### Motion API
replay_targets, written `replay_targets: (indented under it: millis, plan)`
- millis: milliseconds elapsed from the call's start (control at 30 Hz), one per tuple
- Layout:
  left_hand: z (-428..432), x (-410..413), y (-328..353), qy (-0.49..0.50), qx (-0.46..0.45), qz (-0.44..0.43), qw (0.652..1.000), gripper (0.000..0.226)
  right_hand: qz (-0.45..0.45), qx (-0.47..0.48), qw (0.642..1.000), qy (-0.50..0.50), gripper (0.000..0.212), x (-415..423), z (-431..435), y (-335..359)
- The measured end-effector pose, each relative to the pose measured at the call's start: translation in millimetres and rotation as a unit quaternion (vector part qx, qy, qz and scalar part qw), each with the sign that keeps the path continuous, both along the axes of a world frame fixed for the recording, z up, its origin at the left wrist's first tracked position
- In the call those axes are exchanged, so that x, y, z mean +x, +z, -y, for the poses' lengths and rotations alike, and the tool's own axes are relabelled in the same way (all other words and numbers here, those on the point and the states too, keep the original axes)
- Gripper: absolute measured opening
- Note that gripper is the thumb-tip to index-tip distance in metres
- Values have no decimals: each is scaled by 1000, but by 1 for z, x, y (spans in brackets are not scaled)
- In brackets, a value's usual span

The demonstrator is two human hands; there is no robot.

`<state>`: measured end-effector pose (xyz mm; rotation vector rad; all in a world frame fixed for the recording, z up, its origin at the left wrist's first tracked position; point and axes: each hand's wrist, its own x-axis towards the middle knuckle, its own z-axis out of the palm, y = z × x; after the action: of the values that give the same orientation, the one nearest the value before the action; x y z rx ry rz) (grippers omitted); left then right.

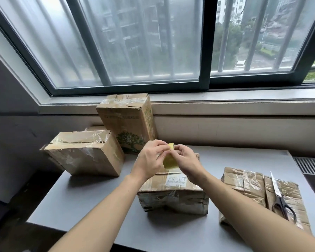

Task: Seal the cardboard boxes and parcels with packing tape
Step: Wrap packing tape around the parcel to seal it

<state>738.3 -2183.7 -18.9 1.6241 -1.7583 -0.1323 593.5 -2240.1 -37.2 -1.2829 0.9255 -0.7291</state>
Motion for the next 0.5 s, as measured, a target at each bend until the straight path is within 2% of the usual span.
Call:
replay_targets:
  millis: [100,233,367,433,500]
  plan:
    - [6,11,2,28,15,-60,998,11,-4,-2,1000,-5,29,9,-3,6]
    - [14,26,11,121,36,-162,979,8,47,-13,994,96,22,21,-11,19]
    - [16,48,8,175,92,-221,955,13,-69,-141,975,156,8,34,-5,25]
    - [15,57,6,193,96,-243,946,14,-141,-191,959,157,16,39,1,26]
    - [13,67,7,226,89,-274,931,14,-257,-236,929,125,34,43,4,25]
